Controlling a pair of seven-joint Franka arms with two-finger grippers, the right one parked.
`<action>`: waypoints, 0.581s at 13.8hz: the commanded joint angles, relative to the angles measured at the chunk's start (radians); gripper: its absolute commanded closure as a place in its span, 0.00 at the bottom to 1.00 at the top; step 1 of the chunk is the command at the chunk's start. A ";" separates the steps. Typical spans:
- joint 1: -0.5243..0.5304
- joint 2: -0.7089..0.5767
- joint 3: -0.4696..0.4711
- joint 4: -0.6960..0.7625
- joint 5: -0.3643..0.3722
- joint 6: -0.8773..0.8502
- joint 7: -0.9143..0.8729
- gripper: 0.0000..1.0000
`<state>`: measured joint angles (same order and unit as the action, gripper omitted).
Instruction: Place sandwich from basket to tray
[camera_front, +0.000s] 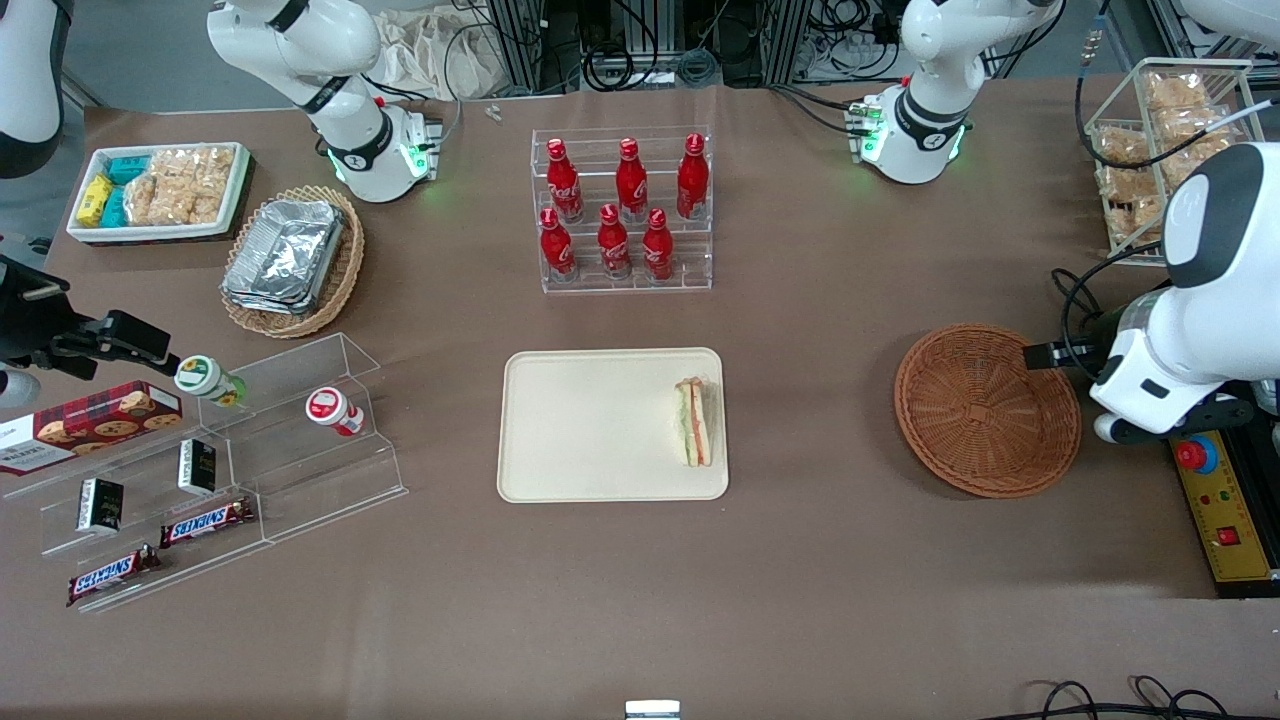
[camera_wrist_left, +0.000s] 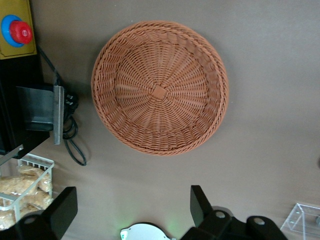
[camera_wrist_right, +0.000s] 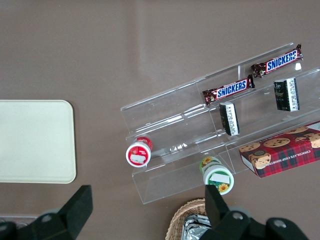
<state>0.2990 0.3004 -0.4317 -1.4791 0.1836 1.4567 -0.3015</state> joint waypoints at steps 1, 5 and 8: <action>-0.160 -0.055 0.210 -0.009 -0.068 0.014 0.068 0.00; -0.375 -0.053 0.460 -0.010 -0.148 0.045 0.090 0.00; -0.394 -0.053 0.507 -0.015 -0.159 0.053 0.201 0.00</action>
<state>-0.0798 0.2599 0.0420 -1.4816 0.0457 1.4956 -0.1682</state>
